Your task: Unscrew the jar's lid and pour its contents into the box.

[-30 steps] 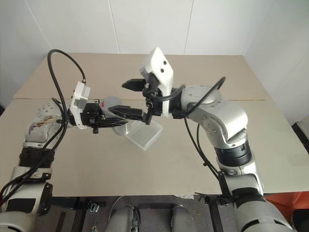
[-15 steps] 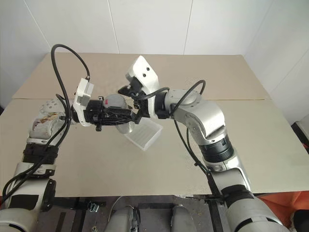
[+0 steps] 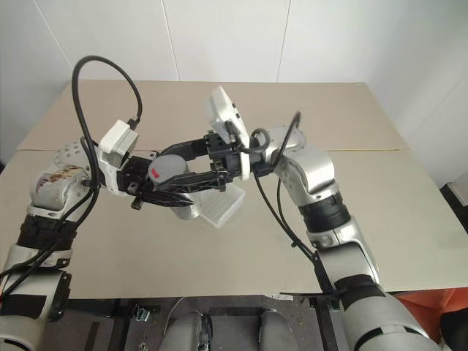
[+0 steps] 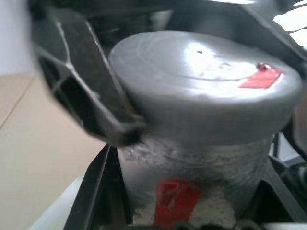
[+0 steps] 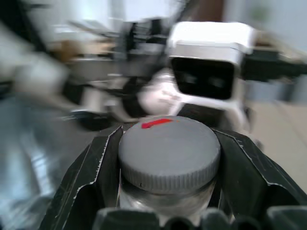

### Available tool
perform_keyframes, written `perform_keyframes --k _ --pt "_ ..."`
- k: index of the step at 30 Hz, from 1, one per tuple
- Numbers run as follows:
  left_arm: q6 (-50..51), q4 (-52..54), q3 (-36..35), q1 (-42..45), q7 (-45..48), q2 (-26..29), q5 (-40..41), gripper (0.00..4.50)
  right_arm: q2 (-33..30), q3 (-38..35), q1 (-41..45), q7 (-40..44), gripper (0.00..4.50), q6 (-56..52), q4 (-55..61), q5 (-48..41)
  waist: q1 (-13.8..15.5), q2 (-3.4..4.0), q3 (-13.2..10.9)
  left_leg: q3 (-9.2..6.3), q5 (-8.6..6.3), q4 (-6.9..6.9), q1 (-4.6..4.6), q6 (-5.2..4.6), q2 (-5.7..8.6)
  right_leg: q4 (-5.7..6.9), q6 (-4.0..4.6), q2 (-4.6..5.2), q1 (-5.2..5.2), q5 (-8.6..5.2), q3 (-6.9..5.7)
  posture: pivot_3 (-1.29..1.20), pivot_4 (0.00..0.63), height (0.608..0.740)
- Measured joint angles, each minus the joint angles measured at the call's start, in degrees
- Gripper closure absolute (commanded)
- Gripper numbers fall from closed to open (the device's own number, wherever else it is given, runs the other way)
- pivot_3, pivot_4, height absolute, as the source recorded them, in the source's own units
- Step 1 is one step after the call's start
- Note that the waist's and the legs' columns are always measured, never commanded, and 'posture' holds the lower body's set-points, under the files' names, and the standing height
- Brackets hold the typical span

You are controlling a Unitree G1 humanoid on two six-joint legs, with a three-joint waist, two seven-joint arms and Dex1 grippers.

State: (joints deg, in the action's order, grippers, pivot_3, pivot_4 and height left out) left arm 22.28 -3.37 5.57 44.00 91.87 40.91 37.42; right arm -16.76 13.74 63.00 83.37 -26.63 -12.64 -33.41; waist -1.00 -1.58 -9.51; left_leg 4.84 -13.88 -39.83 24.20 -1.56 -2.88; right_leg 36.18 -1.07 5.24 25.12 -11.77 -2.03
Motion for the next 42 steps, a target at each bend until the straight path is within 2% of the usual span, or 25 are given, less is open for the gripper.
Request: perform_keyframes --k 4,9,10,13,16,21,26,30,33,38,42 --pt "0.78 2.51 0.56 -0.37 -1.24 3.53 2.16 2.57 0.76 3.32 4.26 4.62 1.74 5.93 -7.72 -2.34 -0.18 0.01 0.0 0.01 0.01 0.04 -0.04 0.01 -0.02 0.03 0.01 -0.01 0.01 -0.01 0.03 0.0 0.15 0.74" --pt "1.37 1.87 0.04 -2.05 -0.1 4.13 3.89 2.57 2.15 3.79 5.4 5.79 0.17 10.54 -12.2 -0.3 0.33 0.01 -0.01 0.02 0.01 0.01 0.04 0.02 0.0 0.06 0.01 0.02 0.02 0.0 -0.04 0.0 0.15 0.74" --pt "1.36 1.31 -0.2 -2.18 0.15 4.15 3.98 2.57 2.11 3.42 5.37 5.71 0.05 10.87 -12.76 0.6 0.53 0.01 -0.01 0.03 0.02 0.0 0.07 0.03 0.01 0.06 0.01 0.03 0.02 0.0 -0.06 0.0 0.15 0.74" --pt "1.39 0.41 -1.45 -2.25 -0.28 3.7 3.45 2.57 0.81 1.59 4.01 4.45 0.05 10.73 -11.35 1.31 0.93 0.01 -0.01 0.02 0.01 -0.01 0.09 0.03 0.02 0.05 0.0 0.04 0.0 0.0 -0.07 0.0 0.15 0.74" --pt "1.5 -1.26 -3.78 -3.04 -1.38 3.59 3.12 2.57 -3.55 -1.98 -0.72 0.54 0.05 8.9 -5.71 1.42 1.32 0.01 -0.01 0.04 0.01 -0.01 0.1 0.03 0.03 0.04 0.0 0.05 0.0 0.0 -0.08 0.0 0.15 0.74" --pt "-1.38 -7.15 -4.92 -3.38 -4.81 2.18 -1.39 2.57 -7.03 -6.11 -9.42 -14.2 0.05 -0.32 10.38 1.65 1.09 0.01 -0.01 0.06 0.06 0.01 0.05 0.1 0.02 0.04 0.01 0.04 0.06 0.0 -0.06 0.0 0.15 0.74" --pt "-4.31 -13.47 -4.35 -2.58 -6.82 -1.86 -5.95 2.57 -2.77 -4.85 -10.23 -30.93 0.05 -10.74 23.49 3.14 0.29 0.01 0.0 0.05 0.09 0.01 0.02 0.15 0.01 0.1 0.01 0.02 0.06 0.0 -0.05 0.0 0.15 0.74" --pt "-5.38 -15.39 -4.16 -0.39 -6.92 -3.73 -7.98 2.57 2.07 -1.72 -8.89 -39.84 0.05 -15.72 23.77 6.07 0.3 0.01 0.0 0.05 0.08 0.01 0.07 0.13 0.03 0.07 0.02 0.03 0.06 0.0 -0.05 0.0 0.15 0.74" --pt "-5.7 -15.94 -4.17 0.47 -6.71 -4.26 -8.32 2.57 4.35 0.1 -7.74 -43.06 0.05 -16.35 23.21 8.28 0.31 0.01 0.0 0.04 0.06 0.01 0.12 0.09 0.03 0.09 0.01 0.03 0.06 0.0 -0.06 0.0 0.15 0.74" --pt "-5.7 -15.92 -4.25 0.59 -6.18 -4.31 -8.34 2.57 6.3 1.27 -6.8 -46.21 0.05 -16.34 19.88 11.28 0.35 0.01 -0.01 0.03 0.05 0.01 0.13 0.07 0.03 0.07 0.01 0.03 0.05 0.0 -0.07 0.0 0.15 0.74" --pt "-4.88 -15.33 -4.34 0.57 -6.28 -3.97 -8.33 2.57 6.01 1.27 -6.77 -45.51 0.05 -15.76 19.1 11.73 0.25 0.01 -0.01 0.02 0.04 0.02 0.12 0.07 0.02 0.06 0.01 0.02 0.05 0.0 -0.07 0.0 0.15 0.74"
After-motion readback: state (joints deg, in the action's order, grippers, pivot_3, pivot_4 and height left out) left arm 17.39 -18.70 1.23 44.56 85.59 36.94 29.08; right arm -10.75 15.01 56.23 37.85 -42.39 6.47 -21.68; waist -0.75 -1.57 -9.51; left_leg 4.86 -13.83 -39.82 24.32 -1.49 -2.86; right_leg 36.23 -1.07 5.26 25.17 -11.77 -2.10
